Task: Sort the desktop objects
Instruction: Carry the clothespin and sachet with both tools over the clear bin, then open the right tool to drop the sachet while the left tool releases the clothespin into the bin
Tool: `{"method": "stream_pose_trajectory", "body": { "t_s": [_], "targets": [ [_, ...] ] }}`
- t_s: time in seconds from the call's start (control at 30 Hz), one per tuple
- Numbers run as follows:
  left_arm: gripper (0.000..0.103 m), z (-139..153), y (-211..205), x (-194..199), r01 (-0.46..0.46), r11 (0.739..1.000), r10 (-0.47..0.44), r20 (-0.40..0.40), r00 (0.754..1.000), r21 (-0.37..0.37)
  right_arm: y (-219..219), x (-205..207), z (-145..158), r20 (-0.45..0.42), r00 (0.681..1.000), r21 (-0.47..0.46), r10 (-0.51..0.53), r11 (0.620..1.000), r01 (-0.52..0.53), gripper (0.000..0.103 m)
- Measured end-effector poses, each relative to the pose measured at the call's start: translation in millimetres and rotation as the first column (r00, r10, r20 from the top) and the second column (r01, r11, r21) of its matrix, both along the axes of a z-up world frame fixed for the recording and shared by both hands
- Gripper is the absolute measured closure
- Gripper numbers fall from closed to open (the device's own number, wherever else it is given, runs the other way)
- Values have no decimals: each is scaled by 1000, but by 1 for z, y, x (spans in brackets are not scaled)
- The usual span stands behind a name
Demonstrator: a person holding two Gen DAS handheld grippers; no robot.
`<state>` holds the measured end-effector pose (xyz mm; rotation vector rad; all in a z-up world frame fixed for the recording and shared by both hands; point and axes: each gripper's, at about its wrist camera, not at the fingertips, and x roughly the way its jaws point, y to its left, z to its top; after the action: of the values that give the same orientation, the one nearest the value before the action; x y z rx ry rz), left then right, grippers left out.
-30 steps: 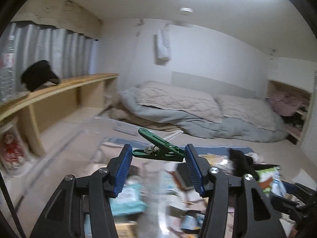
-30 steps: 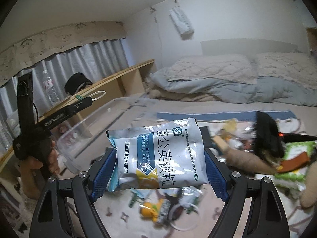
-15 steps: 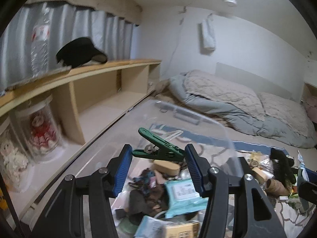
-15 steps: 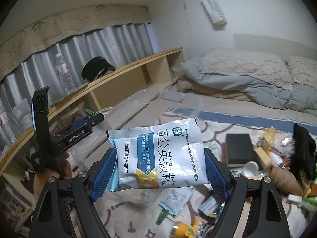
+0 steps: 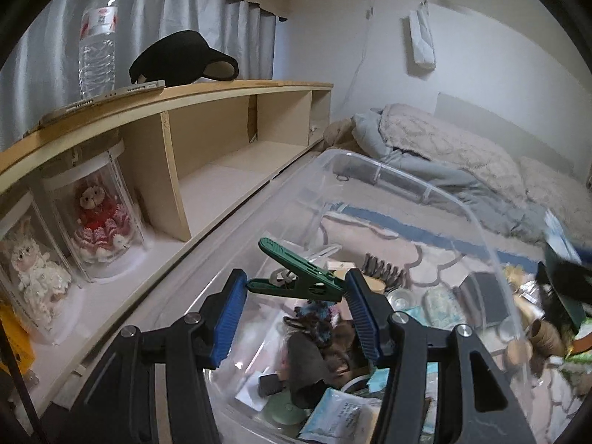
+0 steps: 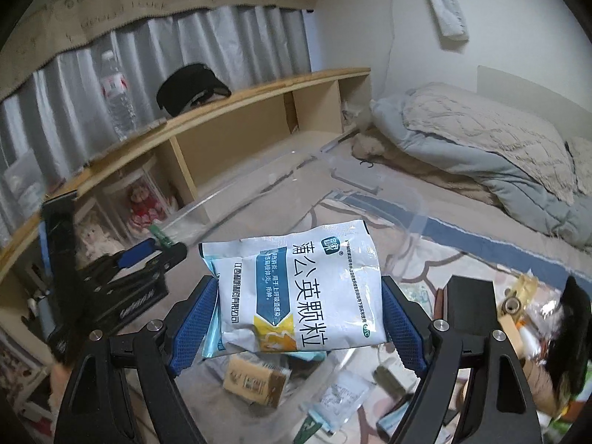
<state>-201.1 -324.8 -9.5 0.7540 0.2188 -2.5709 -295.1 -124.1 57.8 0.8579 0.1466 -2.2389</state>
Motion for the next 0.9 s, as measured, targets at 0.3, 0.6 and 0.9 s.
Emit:
{"method": "stream_pose_trajectory", "body": {
  "t_s": [0.3,0.6,0.9],
  "targets": [
    [48,-5,11,-6,75,996,-73,28,997,-47,-47,-49,-22,51,998,132,-22,991,15,17],
    [48,-5,14,-7,128,991,-127,25,992,-36,-87,-93,-41,152,987,205,-58,979,26,17],
    [48,-7,16,-8,141,989,-140,36,990,-46,-102,-111,-57,141,984,299,-106,952,60,16]
  ]
}}
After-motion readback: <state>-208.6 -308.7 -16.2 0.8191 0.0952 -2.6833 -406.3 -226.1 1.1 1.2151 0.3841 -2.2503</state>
